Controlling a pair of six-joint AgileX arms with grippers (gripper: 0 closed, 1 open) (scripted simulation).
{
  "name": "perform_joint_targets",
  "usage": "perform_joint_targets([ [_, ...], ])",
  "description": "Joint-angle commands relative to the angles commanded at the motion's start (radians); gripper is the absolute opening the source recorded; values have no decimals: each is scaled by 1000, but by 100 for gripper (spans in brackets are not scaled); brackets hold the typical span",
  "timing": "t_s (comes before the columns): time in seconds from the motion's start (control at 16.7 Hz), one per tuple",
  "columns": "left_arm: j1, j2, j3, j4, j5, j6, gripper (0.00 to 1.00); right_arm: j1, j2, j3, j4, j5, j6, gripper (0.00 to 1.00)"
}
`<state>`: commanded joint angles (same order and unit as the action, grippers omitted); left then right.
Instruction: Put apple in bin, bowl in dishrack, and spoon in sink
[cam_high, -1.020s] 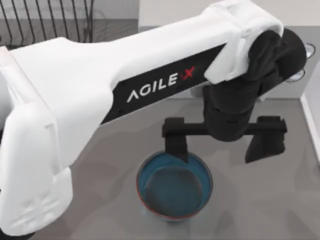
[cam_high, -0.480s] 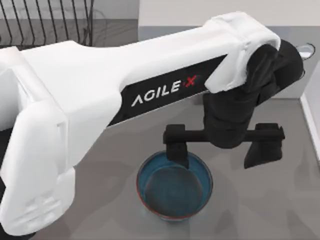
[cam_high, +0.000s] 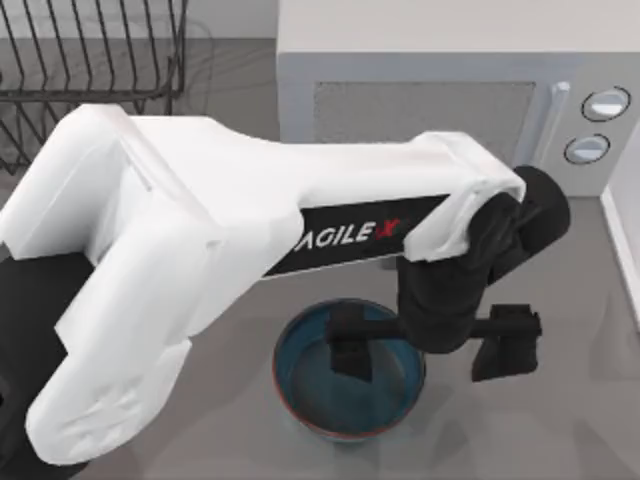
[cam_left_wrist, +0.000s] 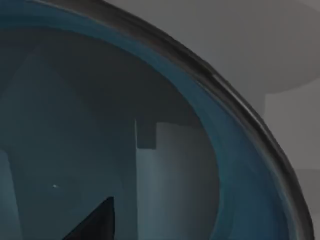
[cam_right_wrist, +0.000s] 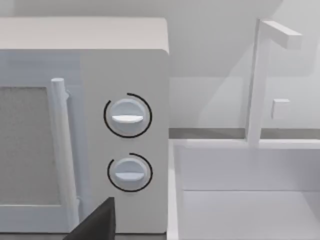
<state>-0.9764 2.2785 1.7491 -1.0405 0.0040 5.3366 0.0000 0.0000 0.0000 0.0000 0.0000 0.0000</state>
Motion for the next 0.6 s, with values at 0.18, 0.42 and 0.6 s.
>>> perform_joint_targets([
  [0.18,0,1,-4,4,0,1,100,0,0,0,0,0,0,100],
  [0.42,0,1,-4,4,0,1,77,0,0,0,0,0,0,100],
  [0.6,0,1,-4,4,0,1,55,0,0,0,0,0,0,100],
])
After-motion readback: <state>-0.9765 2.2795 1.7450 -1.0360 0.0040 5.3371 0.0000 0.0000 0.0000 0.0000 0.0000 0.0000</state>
